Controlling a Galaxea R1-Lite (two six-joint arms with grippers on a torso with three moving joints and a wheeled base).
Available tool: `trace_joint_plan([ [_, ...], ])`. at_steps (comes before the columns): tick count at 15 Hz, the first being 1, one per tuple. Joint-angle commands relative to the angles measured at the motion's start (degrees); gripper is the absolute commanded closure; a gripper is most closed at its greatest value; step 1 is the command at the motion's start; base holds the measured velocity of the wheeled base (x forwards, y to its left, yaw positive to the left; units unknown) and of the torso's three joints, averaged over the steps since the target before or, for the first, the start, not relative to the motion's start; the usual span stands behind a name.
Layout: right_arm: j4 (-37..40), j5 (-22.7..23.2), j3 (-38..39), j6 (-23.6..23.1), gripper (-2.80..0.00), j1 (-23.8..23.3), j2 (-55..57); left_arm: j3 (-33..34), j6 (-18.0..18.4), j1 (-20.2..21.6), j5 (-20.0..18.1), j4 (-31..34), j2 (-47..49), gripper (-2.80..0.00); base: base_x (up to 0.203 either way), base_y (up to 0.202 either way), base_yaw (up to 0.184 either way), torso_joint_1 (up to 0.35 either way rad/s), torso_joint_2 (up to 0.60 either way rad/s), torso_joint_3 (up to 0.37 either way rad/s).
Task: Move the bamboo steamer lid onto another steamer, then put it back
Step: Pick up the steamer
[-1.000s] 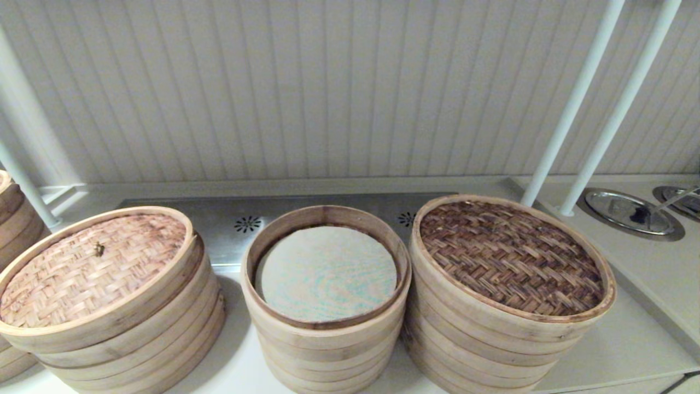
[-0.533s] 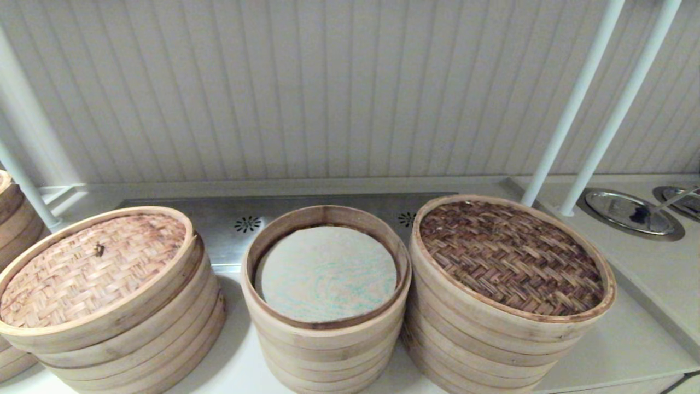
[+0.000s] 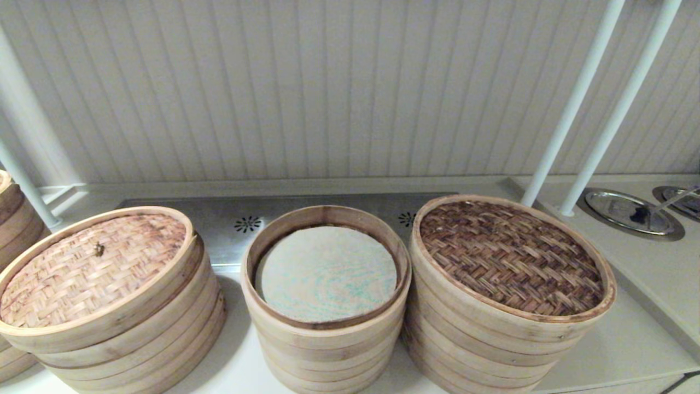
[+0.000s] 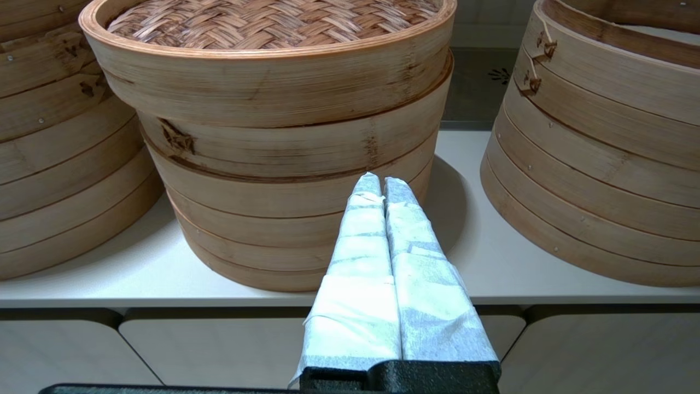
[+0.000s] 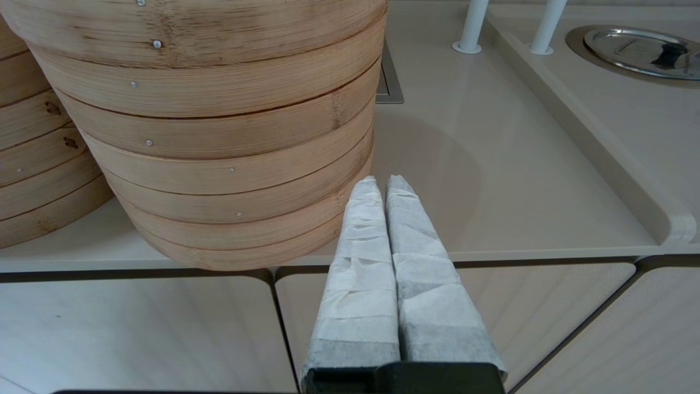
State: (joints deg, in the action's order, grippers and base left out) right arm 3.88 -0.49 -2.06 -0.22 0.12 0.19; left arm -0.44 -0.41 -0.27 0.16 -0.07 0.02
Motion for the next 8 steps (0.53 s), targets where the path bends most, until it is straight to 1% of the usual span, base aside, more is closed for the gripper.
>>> trace_joint_plan([
  [1, 0.4, 0.3, -4.7, 0.0, 0.0, 0.1, 2.0, 0.0, 0.0, 0.0, 0.0, 0.0, 0.0, 0.0, 0.0, 0.0, 0.0, 0.0, 0.0, 0.0],
  [4, 3.7, 1.3, -14.1, -0.1, 0.0, 0.1, 7.9, 0.0, 0.0, 0.0, 0.0, 0.0, 0.0, 0.0, 0.0, 0.0, 0.0, 0.0, 0.0, 0.0],
  [8, 4.5, 5.0, -26.0, -0.1, 0.0, 0.1, 22.0, 0.0, 0.0, 0.0, 0.0, 0.0, 0.0, 0.0, 0.0, 0.0, 0.0, 0.0, 0.0, 0.0],
])
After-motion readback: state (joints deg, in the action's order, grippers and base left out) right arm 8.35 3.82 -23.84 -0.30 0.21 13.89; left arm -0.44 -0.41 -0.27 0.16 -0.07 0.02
